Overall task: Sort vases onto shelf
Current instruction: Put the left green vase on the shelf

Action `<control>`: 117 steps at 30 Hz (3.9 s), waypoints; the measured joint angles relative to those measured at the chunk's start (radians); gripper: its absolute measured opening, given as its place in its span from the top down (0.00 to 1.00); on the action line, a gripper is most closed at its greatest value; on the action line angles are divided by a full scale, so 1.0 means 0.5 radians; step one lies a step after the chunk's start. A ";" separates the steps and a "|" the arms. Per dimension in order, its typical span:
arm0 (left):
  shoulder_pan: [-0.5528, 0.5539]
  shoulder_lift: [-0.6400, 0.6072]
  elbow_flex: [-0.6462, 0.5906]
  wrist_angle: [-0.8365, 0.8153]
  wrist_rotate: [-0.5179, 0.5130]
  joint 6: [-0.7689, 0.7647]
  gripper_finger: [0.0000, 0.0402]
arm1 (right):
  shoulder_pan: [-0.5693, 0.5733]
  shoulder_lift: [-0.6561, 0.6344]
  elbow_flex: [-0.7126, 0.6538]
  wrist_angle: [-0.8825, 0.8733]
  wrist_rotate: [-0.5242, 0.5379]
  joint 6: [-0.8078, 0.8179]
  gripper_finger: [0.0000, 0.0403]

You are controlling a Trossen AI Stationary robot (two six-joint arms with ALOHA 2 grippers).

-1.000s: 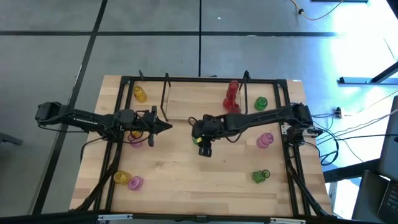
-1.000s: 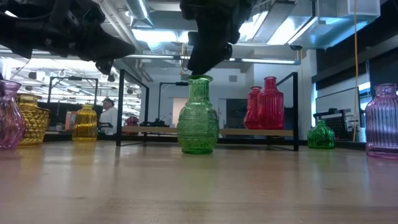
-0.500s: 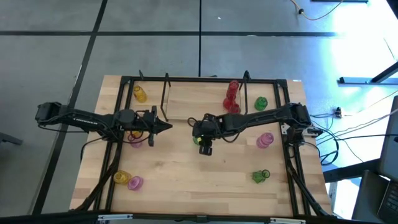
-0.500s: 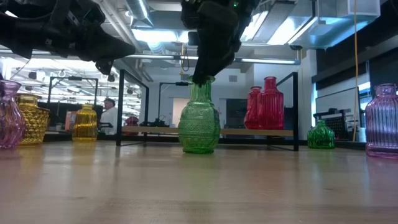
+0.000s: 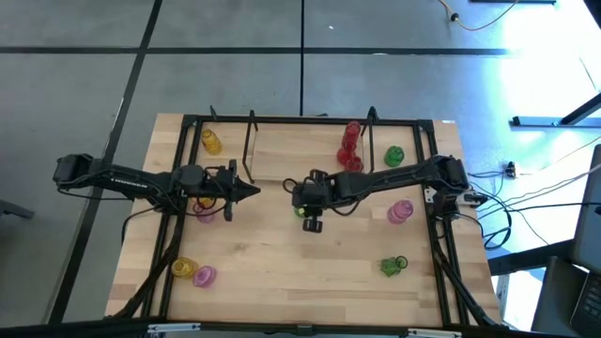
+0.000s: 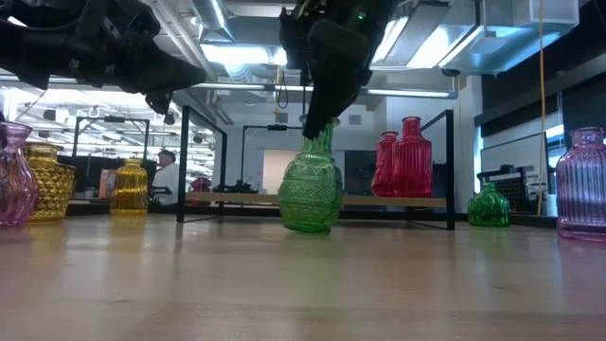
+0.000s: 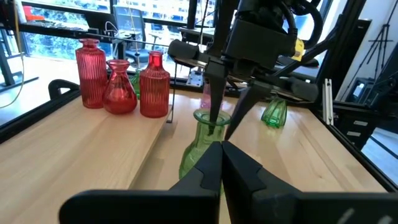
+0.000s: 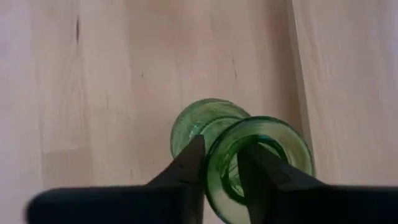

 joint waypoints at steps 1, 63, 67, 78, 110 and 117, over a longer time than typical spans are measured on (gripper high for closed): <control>0.000 0.000 0.000 0.000 0.000 0.000 1.00 | 0.000 -0.002 0.000 -0.007 0.009 -0.003 0.87; 0.001 0.000 0.000 0.001 0.001 -0.001 1.00 | -0.676 -0.061 0.603 -0.849 0.443 -0.319 0.95; 0.001 0.000 0.000 0.001 0.001 0.000 1.00 | -0.759 -0.062 0.603 -0.822 0.406 -0.358 0.95; 0.000 0.000 0.000 0.001 0.001 0.000 1.00 | -0.923 -0.042 0.600 -0.815 0.373 -0.416 0.95; 0.000 0.001 -0.002 0.000 0.001 0.001 1.00 | -1.048 0.101 0.598 -0.737 0.239 -0.468 0.95; 0.001 0.001 -0.002 0.000 0.000 0.001 1.00 | -1.048 0.101 0.599 -0.704 0.173 -0.459 0.95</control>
